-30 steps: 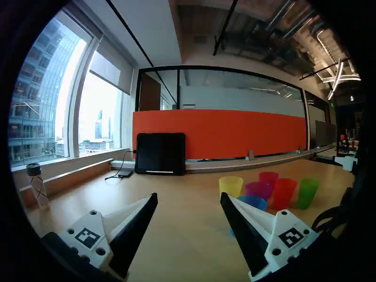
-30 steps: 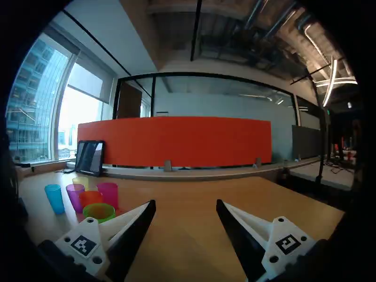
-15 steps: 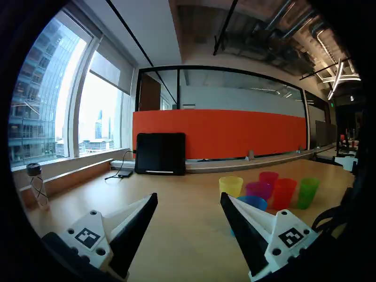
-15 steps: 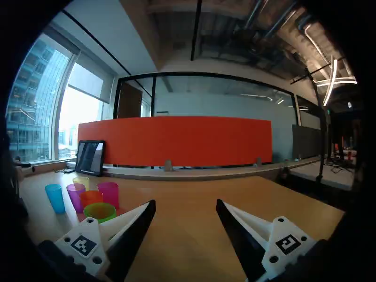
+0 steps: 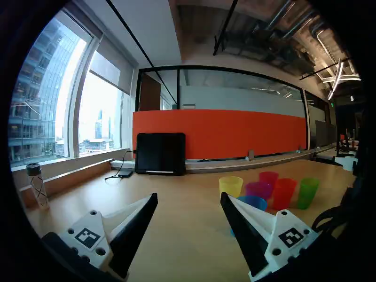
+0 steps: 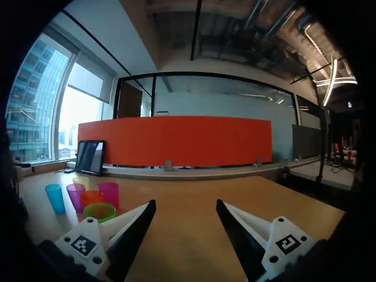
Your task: Pour water
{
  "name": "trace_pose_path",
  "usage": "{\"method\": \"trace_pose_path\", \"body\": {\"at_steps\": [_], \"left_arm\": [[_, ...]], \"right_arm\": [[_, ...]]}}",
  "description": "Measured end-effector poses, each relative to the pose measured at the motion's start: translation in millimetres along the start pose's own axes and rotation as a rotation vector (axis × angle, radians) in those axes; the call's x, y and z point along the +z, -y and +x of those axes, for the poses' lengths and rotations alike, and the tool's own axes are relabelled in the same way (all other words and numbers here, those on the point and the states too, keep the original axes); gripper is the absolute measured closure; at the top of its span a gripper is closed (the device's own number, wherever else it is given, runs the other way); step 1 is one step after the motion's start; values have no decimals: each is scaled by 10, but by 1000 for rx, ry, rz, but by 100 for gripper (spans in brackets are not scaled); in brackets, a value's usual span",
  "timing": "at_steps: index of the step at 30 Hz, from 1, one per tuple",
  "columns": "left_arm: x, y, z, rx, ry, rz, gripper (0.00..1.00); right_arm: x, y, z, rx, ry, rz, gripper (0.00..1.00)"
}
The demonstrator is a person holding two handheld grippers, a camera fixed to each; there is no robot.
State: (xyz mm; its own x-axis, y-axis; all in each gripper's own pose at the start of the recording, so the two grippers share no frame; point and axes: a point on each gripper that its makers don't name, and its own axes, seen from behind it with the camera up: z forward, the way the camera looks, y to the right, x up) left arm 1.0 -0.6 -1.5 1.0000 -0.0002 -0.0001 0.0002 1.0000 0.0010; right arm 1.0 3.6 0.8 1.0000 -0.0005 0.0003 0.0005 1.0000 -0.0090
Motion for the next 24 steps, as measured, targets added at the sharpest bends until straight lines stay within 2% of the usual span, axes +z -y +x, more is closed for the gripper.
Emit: {"method": "trace_pose_path", "body": {"at_steps": [24], "left_arm": [[-3,5,-1,0,0,0,0]], "right_arm": [[-7,2,-12,0,0,0,1]]}}
